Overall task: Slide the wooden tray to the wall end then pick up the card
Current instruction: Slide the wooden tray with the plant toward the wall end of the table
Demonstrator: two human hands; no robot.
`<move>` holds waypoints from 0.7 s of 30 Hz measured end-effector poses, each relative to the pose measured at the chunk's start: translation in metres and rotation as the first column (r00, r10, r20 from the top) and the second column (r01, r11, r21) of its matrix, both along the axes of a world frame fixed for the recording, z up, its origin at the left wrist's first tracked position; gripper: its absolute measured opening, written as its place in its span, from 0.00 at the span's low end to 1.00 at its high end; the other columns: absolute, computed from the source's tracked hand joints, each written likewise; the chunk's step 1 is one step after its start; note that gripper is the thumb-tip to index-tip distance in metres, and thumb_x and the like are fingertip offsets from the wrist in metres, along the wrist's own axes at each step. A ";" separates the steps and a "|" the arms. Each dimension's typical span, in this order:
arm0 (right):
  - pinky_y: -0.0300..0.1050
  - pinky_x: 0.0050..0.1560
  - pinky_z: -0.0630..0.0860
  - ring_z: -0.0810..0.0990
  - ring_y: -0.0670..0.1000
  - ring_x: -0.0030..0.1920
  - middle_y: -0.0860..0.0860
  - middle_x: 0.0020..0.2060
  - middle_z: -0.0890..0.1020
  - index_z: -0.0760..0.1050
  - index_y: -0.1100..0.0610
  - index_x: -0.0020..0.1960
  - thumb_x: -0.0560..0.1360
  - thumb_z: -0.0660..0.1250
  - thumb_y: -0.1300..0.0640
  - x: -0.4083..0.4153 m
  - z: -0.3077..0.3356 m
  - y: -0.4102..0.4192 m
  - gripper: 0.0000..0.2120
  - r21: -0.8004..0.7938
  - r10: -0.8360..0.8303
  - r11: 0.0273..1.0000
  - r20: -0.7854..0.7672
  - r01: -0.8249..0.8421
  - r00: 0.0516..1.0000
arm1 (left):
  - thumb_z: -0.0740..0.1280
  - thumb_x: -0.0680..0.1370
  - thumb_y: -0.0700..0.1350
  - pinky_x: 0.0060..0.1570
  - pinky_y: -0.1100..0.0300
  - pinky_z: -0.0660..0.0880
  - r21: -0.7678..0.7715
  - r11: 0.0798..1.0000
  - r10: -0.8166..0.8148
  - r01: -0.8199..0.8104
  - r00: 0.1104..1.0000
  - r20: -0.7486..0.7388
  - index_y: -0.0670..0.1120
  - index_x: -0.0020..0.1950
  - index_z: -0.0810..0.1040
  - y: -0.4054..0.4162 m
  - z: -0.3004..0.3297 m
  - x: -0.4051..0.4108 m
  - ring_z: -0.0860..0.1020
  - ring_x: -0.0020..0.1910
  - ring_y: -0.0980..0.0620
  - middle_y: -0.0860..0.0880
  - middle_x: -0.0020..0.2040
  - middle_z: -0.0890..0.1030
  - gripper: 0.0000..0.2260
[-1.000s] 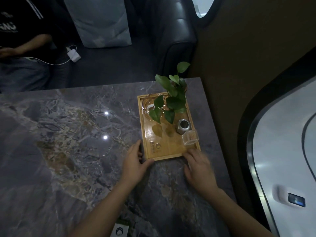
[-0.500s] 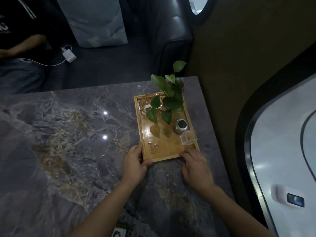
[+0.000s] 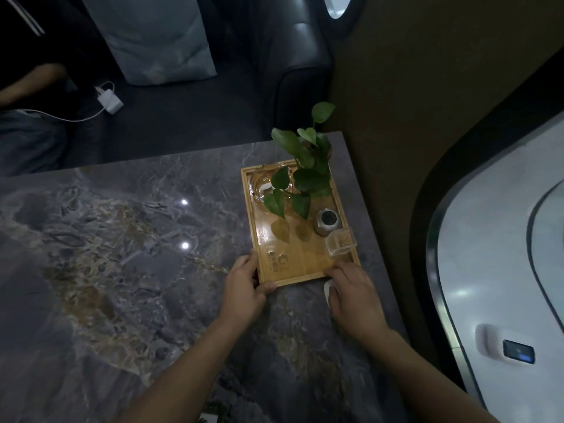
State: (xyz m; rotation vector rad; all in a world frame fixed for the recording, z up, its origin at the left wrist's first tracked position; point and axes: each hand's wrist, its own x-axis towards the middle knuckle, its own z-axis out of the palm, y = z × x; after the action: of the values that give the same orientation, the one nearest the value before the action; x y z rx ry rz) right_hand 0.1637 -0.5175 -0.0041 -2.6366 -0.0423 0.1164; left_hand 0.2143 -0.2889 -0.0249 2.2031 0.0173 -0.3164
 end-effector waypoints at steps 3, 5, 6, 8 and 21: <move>0.52 0.58 0.74 0.77 0.56 0.53 0.54 0.51 0.80 0.78 0.59 0.54 0.69 0.69 0.65 0.000 0.000 -0.004 0.13 -0.003 -0.011 1.000 -0.006 0.011 1.000 | 0.79 0.67 0.40 0.50 0.67 0.74 -0.010 1.000 0.001 -0.001 1.000 -0.003 0.49 0.71 0.72 -0.007 0.001 0.001 0.76 0.51 0.60 0.55 0.53 0.75 0.34; 0.52 0.57 0.74 0.77 0.56 0.53 0.54 0.51 0.80 0.78 0.59 0.54 0.69 0.68 0.65 0.000 -0.001 -0.007 0.13 -0.011 -0.024 1.000 -0.012 0.024 1.000 | 0.79 0.66 0.40 0.50 0.66 0.73 0.009 1.000 -0.004 0.004 1.000 -0.004 0.48 0.72 0.71 -0.011 0.002 0.003 0.76 0.50 0.58 0.55 0.53 0.74 0.35; 0.52 0.57 0.74 0.76 0.56 0.54 0.54 0.51 0.80 0.78 0.59 0.54 0.70 0.68 0.65 0.000 -0.001 -0.008 0.13 -0.016 -0.031 0.999 -0.013 0.031 0.999 | 0.79 0.66 0.41 0.50 0.65 0.74 0.025 1.000 -0.011 0.011 1.000 0.000 0.48 0.72 0.71 -0.013 0.002 0.003 0.76 0.49 0.57 0.55 0.53 0.74 0.35; 0.51 0.58 0.73 0.76 0.55 0.54 0.54 0.51 0.80 0.78 0.59 0.54 0.70 0.68 0.65 -0.001 -0.002 -0.012 0.14 -0.013 -0.044 0.999 -0.014 0.044 0.999 | 0.79 0.67 0.41 0.51 0.62 0.75 0.032 0.999 -0.021 0.021 1.000 0.002 0.48 0.72 0.71 -0.018 0.003 0.005 0.76 0.50 0.55 0.54 0.54 0.74 0.35; 0.52 0.64 0.70 0.75 0.55 0.57 0.54 0.54 0.79 0.76 0.56 0.56 0.70 0.69 0.64 -0.002 -0.003 -0.037 0.15 -0.029 -0.123 0.992 -0.028 0.122 0.992 | 0.78 0.68 0.43 0.55 0.56 0.78 0.007 0.997 -0.072 0.072 0.997 -0.019 0.50 0.70 0.72 -0.049 0.004 0.005 0.76 0.52 0.55 0.55 0.54 0.74 0.32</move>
State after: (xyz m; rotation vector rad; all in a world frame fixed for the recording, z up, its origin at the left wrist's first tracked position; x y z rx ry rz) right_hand 0.1615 -0.5549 -0.0069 -2.6559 0.1319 0.1150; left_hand 0.2192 -0.3384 -0.0212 2.2118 -0.0505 -0.3777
